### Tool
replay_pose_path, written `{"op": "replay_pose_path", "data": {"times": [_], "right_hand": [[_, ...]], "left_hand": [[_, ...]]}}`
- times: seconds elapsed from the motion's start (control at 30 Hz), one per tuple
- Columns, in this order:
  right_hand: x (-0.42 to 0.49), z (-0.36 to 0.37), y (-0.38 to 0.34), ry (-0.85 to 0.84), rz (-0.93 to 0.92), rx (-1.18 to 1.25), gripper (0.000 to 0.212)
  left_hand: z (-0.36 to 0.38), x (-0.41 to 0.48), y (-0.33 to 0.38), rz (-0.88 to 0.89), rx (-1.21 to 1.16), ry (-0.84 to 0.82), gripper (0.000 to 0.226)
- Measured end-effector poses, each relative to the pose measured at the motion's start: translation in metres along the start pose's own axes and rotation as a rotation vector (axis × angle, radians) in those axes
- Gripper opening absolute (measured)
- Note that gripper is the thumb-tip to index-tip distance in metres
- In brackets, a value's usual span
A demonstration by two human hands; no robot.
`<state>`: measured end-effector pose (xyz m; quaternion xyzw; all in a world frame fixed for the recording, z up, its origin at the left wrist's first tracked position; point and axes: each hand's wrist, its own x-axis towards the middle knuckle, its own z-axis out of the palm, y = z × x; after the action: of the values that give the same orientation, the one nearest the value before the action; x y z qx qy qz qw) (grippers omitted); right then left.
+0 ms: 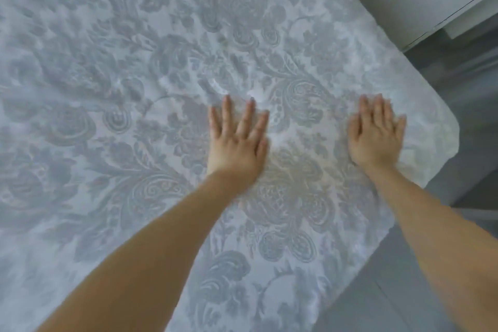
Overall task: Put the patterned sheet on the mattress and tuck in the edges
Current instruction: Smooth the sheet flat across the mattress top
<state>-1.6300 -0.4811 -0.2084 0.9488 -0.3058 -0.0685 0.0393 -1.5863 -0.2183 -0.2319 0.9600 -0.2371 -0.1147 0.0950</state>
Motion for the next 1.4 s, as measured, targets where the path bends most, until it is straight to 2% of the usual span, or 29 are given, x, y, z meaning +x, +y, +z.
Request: {"op": "replay_pose_path", "data": {"times": [0.07, 0.1, 0.13, 0.17, 0.2, 0.27, 0.3, 0.33, 0.37, 0.4, 0.43, 0.5, 0.57, 0.67, 0.73, 0.77, 0.83, 0.87, 0.93, 1.0, 1.07, 1.2, 1.4], "right_hand": [[0.006, -0.016, 0.01, -0.056, 0.271, 0.062, 0.053], [0.006, -0.022, -0.007, -0.041, 0.325, 0.088, 0.053], [0.005, -0.03, -0.03, -0.001, 0.287, 0.12, 0.053], [0.0, -0.037, -0.057, 0.08, 0.169, 0.157, 0.053], [-0.006, -0.041, -0.087, 0.172, -0.009, 0.188, 0.052], [-0.02, -0.042, -0.152, 0.253, -0.452, 0.197, 0.049], [-0.022, -0.04, -0.178, 0.213, -0.68, 0.163, 0.048], [-0.018, -0.037, -0.195, 0.143, -0.886, 0.106, 0.047], [-0.007, -0.029, -0.199, 0.069, -1.005, 0.014, 0.048], [0.008, -0.021, -0.189, 0.03, -1.016, -0.069, 0.05], [0.022, -0.012, -0.167, 0.026, -0.924, -0.09, 0.051], [0.046, 0.002, -0.094, 0.092, -0.555, -0.043, 0.055], [0.041, 0.005, -0.01, 0.096, -0.138, -0.036, 0.058], [-0.026, 0.003, 0.067, -0.069, 0.311, 0.141, 0.065], [-0.083, 0.001, 0.076, -0.162, 0.493, 0.323, 0.068], [-0.108, -0.005, 0.069, -0.187, 0.533, 0.362, 0.062], [-0.141, -0.026, 0.044, -0.209, 0.525, 0.332, 0.045], [-0.153, -0.043, 0.025, -0.193, 0.486, 0.29, 0.041], [-0.18, -0.078, -0.02, -0.139, 0.32, 0.207, 0.04], [-0.214, -0.11, -0.067, -0.119, 0.174, 0.179, 0.04], [-0.26, -0.139, -0.113, -0.141, 0.047, 0.198, 0.039], [-0.38, -0.189, -0.194, -0.146, -0.144, 0.291, 0.036], [-0.556, -0.262, -0.29, -0.172, -0.428, 0.445, 0.029]], "left_hand": [[0.001, -0.001, 0.054, 0.188, -0.318, -0.183, 0.053], [-0.008, -0.004, 0.065, 0.217, -0.643, -0.225, 0.049], [-0.025, -0.008, 0.064, 0.146, -0.987, -0.198, 0.041], [-0.042, -0.01, 0.053, -0.001, -1.228, -0.11, 0.034], [-0.055, -0.01, 0.034, -0.135, -1.26, 0.06, 0.031], [-0.068, -0.002, -0.023, -0.328, -0.89, 0.375, 0.039], [-0.069, 0.002, -0.058, -0.416, -0.618, 0.423, 0.047], [-0.07, 0.006, -0.086, -0.51, -0.422, 0.372, 0.055], [-0.067, 0.01, -0.105, -0.59, -0.292, 0.281, 0.06], [-0.059, 0.011, -0.112, -0.619, -0.191, 0.185, 0.063], [-0.047, 0.01, -0.107, -0.578, -0.106, 0.113, 0.065], [-0.023, -0.001, -0.074, -0.393, 0.033, 0.069, 0.063], [-0.007, -0.021, -0.024, -0.17, 0.049, 0.02, 0.06], [0.004, -0.068, 0.041, 0.038, 0.03, -0.177, 0.058], [-0.001, -0.105, 0.065, 0.198, 0.027, -0.312, 0.056], [-0.006, -0.123, 0.069, 0.282, 0.004, -0.363, 0.056], [-0.028, -0.157, 0.057, 0.386, -0.09, -0.443, 0.054], [-0.044, -0.173, 0.041, 0.365, -0.17, -0.438, 0.052], [-0.079, -0.203, -0.004, 0.154, -0.289, -0.335, 0.046], [-0.122, -0.243, -0.058, -0.114, -0.295, -0.187, 0.042], [-0.166, -0.302, -0.106, -0.282, -0.284, -0.061, 0.038], [-0.242, -0.465, -0.169, -0.454, -0.252, 0.138, 0.033], [-0.326, -0.697, -0.222, -0.667, -0.214, 0.383, 0.032]]}}
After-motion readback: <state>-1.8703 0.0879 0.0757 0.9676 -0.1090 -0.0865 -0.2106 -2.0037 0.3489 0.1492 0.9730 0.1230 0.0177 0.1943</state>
